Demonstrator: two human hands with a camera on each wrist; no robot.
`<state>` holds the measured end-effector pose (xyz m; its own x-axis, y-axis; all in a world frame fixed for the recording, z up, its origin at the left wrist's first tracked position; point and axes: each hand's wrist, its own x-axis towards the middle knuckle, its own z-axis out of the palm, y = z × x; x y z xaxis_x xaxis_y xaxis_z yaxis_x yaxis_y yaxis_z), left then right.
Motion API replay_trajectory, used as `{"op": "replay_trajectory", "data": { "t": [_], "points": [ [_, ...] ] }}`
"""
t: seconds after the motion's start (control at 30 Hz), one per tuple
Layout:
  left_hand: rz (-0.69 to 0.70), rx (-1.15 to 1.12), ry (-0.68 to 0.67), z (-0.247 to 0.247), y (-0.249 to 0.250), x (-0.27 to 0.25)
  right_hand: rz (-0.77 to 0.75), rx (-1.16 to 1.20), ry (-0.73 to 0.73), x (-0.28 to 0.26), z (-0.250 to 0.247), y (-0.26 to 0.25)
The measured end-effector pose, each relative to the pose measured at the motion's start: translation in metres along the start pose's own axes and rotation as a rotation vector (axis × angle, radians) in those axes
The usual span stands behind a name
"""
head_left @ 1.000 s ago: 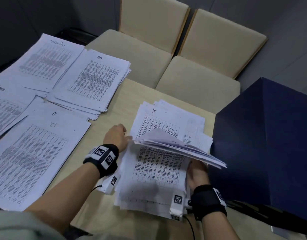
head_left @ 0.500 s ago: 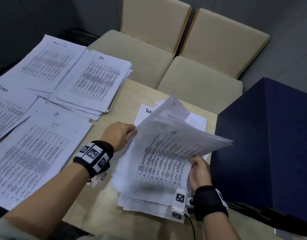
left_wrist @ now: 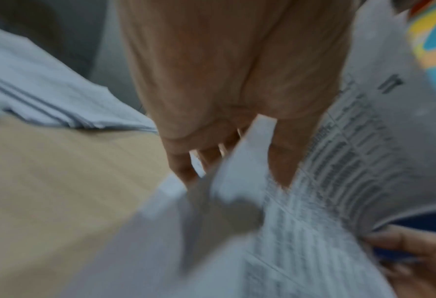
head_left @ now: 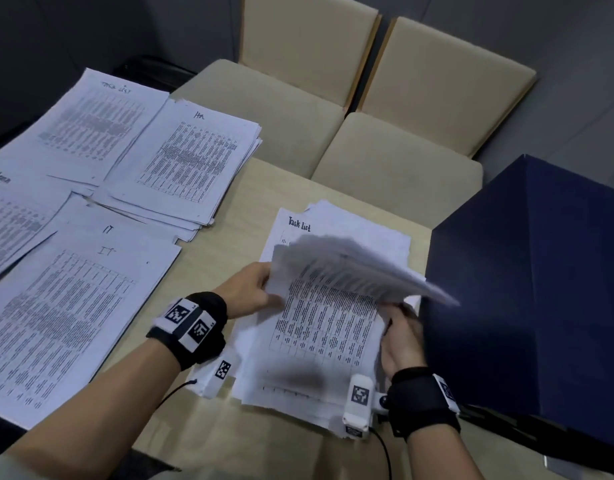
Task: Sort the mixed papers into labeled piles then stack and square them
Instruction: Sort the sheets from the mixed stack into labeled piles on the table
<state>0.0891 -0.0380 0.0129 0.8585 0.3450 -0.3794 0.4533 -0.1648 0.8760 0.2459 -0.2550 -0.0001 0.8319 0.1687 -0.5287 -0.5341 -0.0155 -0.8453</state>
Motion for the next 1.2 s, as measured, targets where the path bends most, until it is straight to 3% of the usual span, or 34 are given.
{"op": "replay_trajectory", "data": {
  "t": [0.1, 0.2, 0.3, 0.4, 0.47, 0.6, 0.67, 0.8, 1.0, 1.2],
  "points": [
    [0.107, -0.262, 0.253, 0.005, 0.033, -0.002, -0.117, 0.054, -0.122, -0.020, 0.017, -0.044],
    [0.274, -0.410, 0.498, -0.001, 0.088, -0.004, -0.411, -0.160, -0.187, -0.043, 0.035, -0.091],
    [0.423, -0.560, 0.578, -0.009, 0.131, -0.009, -0.662, -0.190, -0.153, -0.061, 0.049, -0.123],
    [0.468, -0.613, 0.606, -0.010, 0.137, -0.012, -0.779, -0.056, -0.147, -0.075, 0.059, -0.124],
    [0.392, -0.648, 0.573, -0.008, 0.118, -0.007, -0.718, -0.034, -0.114, -0.068, 0.058, -0.104],
    [0.147, -0.563, 0.424, 0.008, 0.077, 0.003, -0.408, -0.152, -0.123, -0.043, 0.046, -0.050],
    [0.097, -0.535, 0.420, 0.019, 0.072, 0.003, -0.348, -0.186, -0.123, -0.040, 0.045, -0.040],
    [0.093, -0.610, 0.442, 0.024, 0.072, 0.007, -0.399, -0.158, -0.100, -0.040, 0.050, -0.047],
    [0.070, -0.510, 0.482, 0.008, 0.067, 0.001, -0.420, -0.250, -0.131, -0.042, 0.051, -0.053],
    [0.050, -0.462, 0.627, -0.031, 0.043, -0.036, -0.463, -0.210, -0.312, -0.058, 0.081, -0.046]
  ]
}}
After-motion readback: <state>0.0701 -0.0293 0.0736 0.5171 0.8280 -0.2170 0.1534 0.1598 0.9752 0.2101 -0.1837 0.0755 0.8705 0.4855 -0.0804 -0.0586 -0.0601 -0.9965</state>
